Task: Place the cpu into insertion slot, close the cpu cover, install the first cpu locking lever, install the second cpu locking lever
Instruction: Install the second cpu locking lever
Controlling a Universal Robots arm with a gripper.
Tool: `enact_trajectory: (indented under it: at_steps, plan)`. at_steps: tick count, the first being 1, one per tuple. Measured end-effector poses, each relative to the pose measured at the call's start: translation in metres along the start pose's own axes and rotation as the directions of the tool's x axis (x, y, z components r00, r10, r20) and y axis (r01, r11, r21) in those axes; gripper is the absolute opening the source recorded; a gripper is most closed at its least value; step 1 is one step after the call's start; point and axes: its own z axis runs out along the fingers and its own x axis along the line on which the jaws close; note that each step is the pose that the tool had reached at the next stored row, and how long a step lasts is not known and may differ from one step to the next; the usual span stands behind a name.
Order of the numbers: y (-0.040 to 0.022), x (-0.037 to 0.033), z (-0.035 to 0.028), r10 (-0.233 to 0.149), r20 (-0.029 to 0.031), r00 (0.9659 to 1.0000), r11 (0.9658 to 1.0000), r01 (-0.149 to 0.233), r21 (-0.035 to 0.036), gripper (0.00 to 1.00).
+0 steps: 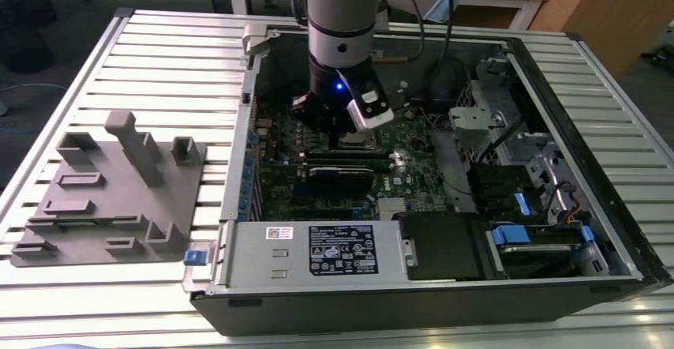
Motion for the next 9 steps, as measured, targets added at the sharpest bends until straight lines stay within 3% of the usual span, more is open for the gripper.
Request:
enact_trajectory:
  at_steps: [9]
  plan:
    - [-0.0002,0.0008,0.003,0.0,0.0,1.0,1.0,0.0,0.0001,0.11]
